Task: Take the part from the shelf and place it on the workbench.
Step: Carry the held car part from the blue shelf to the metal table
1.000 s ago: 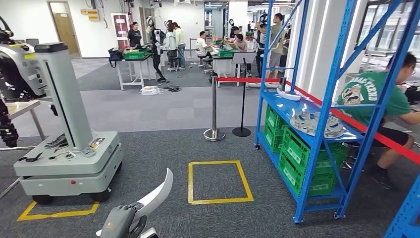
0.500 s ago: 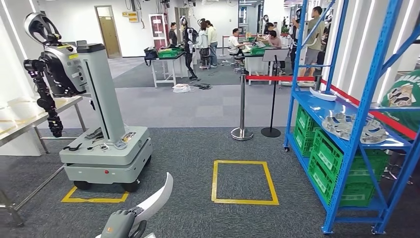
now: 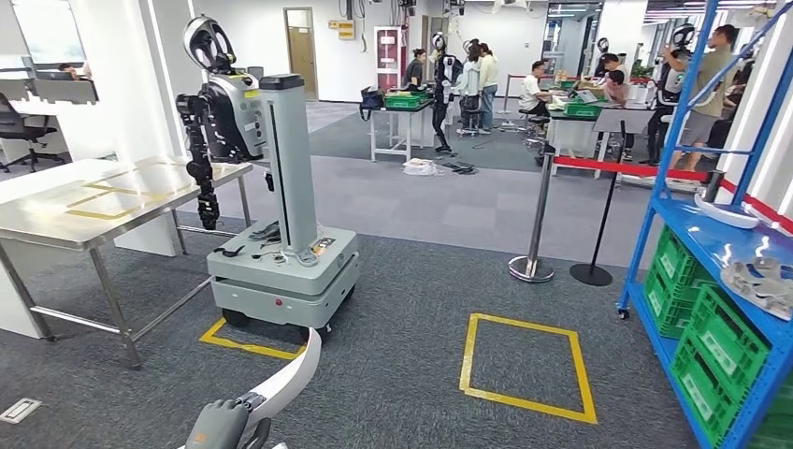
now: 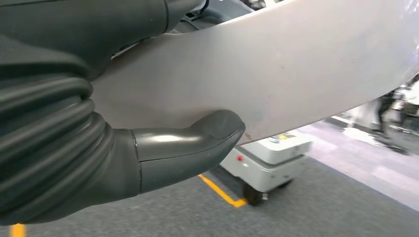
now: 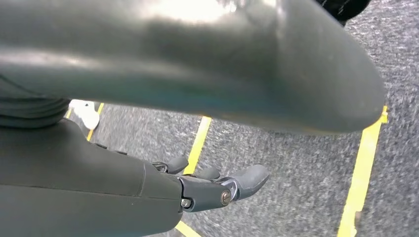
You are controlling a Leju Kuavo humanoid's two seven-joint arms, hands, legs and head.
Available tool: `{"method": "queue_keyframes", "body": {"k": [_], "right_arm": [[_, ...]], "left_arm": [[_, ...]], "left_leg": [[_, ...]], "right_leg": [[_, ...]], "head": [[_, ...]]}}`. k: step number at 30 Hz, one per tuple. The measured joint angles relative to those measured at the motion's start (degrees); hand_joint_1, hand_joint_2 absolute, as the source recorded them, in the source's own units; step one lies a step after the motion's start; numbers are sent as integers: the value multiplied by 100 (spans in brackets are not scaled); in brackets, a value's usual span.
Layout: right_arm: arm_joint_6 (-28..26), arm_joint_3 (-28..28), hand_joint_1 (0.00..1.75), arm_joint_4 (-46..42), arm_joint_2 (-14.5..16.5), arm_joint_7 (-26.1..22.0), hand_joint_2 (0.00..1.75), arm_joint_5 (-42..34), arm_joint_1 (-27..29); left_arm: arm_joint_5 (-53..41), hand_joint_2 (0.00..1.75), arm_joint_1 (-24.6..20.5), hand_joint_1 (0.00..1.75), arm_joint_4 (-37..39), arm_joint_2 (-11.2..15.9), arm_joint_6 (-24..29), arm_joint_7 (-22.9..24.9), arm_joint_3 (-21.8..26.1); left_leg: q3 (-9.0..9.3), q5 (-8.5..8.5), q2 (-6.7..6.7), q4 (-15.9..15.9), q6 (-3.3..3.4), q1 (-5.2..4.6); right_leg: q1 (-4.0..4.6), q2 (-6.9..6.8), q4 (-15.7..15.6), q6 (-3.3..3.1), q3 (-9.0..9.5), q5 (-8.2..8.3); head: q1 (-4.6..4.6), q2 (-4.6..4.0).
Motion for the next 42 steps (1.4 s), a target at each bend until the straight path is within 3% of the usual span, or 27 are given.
{"method": "queue_keyframes", "body": {"k": [2, 4, 6, 7, 9, 10, 11, 13, 14, 15, 17, 19, 21, 22, 24, 26, 28, 29, 31, 33, 35, 36, 37, 39, 41, 42], "right_arm": [[0, 0, 0, 0, 1, -1, 0, 13, -6], [0, 0, 0, 0, 4, 2, 0, 24, -12], [-1, 0, 0, 0, 20, 7, 0, 30, -18], [-1, 0, 0, -1, 31, 7, 0, 32, -22], [-2, 0, 0, -2, 53, 5, 0, 41, -18], [-2, 0, 0, -2, 52, 5, 0, 51, -10], [-2, 0, 0, -2, 52, 6, 0, 65, -1], [-2, 0, 0, -2, 52, 8, 0, 90, 5], [-2, 0, 0, -2, 52, 8, 0, 99, 4], [-2, 0, 0, -2, 52, 9, 0, 110, 1], [-2, 0, 0, -2, 52, 8, 0, 126, -4], [-2, 0, 0, -2, 52, 6, 0, 133, -14], [-2, 0, 0, -2, 52, 4, 0, 134, -39], [-2, 0, 0, -3, 50, 3, 0, 133, -53], [12, -1, 0, -3, 46, -3, 0, 123, -67], [41, -2, 0, -4, 44, -5, 0, 104, -56], [56, -2, 0, -4, 40, -5, 0, 87, -37], [56, -2, 0, -4, 38, -6, 0, 83, -30], [55, -2, 0, -4, 33, -7, 0, 82, -27], [55, -2, 0, -3, 30, -8, 0, 82, -22], [55, -3, 0, -3, 30, -5, 0, 82, -16], [54, -3, 0, -3, 30, -1, 0, 82, -21], [52, -4, 0, -3, 31, 4, 0, 81, -28], [50, -7, 0, -4, 29, 14, 0, 75, -35], [50, -14, 0, -4, 16, 28, 0, 67, -15], [50, -18, 0, -4, 5, 34, 0, 62, -3]], "left_arm": [[1, 175, 1, 175, -32, 3, -10, 26, 1], [-4, 175, 10, 175, -90, 14, -25, 43, 2], [-10, 175, 52, 175, -142, 55, -30, 55, 14], [-15, 175, 86, 175, -166, 83, -23, 59, 25], [-39, 175, 138, 175, -220, 129, -6, 75, 45], [-58, 175, 158, 175, -249, 137, 1, 85, 54], [-79, 175, 178, 175, -276, 143, 4, 98, 64], [-107, 175, 249, 175, -331, 159, 6, 124, 92], [-115, 175, 285, 175, -358, 172, 6, 138, 108], [-121, 175, 311, 175, -389, 187, 5, 150, 125], [-147, 175, 318, 175, -462, 206, 4, 169, 162], [-211, 175, 303, 175, -527, 210, 2, 204, 191], [-305, 175, 307, 175, -552, 234, 2, 260, 216], [-348, 175, 312, 175, -559, 247, 5, 285, 236], [-396, 175, 293, 175, -570, 265, 16, 321, 286], [-418, 175, 263, 175, -572, 273, 26, 348, 335], [-444, 175, 260, 175, -551, 315, 28, 375, 381], [-458, 175, 259, 175, -533, 352, 28, 386, 410], [-483, 175, 244, 175, -500, 432, 28, 390, 475], [-505, 175, 203, 175, -470, 496, 34, 383, 539], [-525, 175, 162, 175, -446, 562, 55, 395, 597], [-530, 175, 151, 175, -438, 609, 63, 408, 620], [-535, 175, 152, 175, -432, 676, 70, 423, 645], [-537, 175, 129, 175, -421, 835, 63, 440, 714], [-533, 175, 72, 175, -412, 960, 47, 442, 800], [-536, 175, 52, 175, -404, 1001, 40, 443, 834]], "left_leg": [[-18, -16, -146, 39, -52, 7], [-52, -20, -272, 54, -131, 10], [-83, -2, -376, 27, -217, 23], [-101, -13, -314, 41, -255, 24], [-253, -191, -2, 327, -313, 16], [-403, -362, 187, 638, -335, 14], [-592, -540, 291, 1017, -353, 19], [-850, -695, 360, 1542, -367, 22], [-837, -620, 374, 1525, -360, 22], [-710, -458, 405, 1285, -339, 17], [-307, -128, 645, 519, -252, -36], [-73, -13, 826, 69, -157, -99], [-56, -13, 728, 14, -100, -109], [-44, 0, 657, -12, -77, -91], [-10, 32, 526, -67, -21, -34], [-5, 41, 393, -81, 15, -7], [-8, 40, 233, -75, 23, -2], [-7, 39, 149, -66, 18, 2], [-8, 28, -2, -30, -14, 18], [-51, 5, -144, 29, -82, 23], [-117, 15, -291, 55, -172, 33], [-141, 33, -371, 46, -222, 44], [-158, 48, -372, 40, -264, 56], [-248, -41, -111, 196, -331, 51], [-525, -334, 247, 766, -378, 44], [-708, -488, 322, 1129, -398, 49]], "right_leg": [[-30, 241, -746, -11, 321, 317], [-36, 379, -1100, -41, 477, 377], [-17, 263, -1123, -110, 513, 373], [-15, 198, -1140, -154, 533, 383], [-23, 66, -1176, -235, 561, 396], [-16, -1, -1181, -261, 567, 391], [-8, -73, -1182, -281, 568, 380], [3, -220, -1180, -294, 578, 360], [8, -288, -1179, -295, 588, 348], [14, -356, -1179, -290, 604, 335], [43, -493, -1175, -263, 647, 296], [76, -617, -1177, -216, 681, 261], [94, -742, -1199, -163, 720, 242], [89, -726, -1190, -131, 738, 219], [67, -461, -952, -66, 652, 62], [38, -142, -286, -22, 317, -248], [30, -68, 317, 5, -22, -412], [28, -60, 353, 11, -73, -339], [5, 28, -189, 17, 126, 62], [-47, 334, -857, 22, 416, 320], [-61, 491, -1097, -5, 521, 320], [-53, 432, -1118, -43, 530, 322], [-50, 357, -1135, -90, 541, 336], [-50, 233, -1177, -180, 578, 358], [-30, 92, -1195, -238, 604, 350], [-20, 7, -1194, -256, 610, 338]], "head": [[-1, 0], [-2, 0], [-1, 0], [-2, 0], [-11, 0], [-16, 0], [-20, 0], [-20, 0], [-19, 0], [-19, 0], [-19, 0], [-16, 0], [-12, 0], [-11, 0], [-9, 0], [-4, 0], [-1, 0], [0, 0], [2, 0], [1, 0], [-2, 0], [-2, 0], [-2, 0], [-11, 0], [-21, 0], [-22, 0]]}}
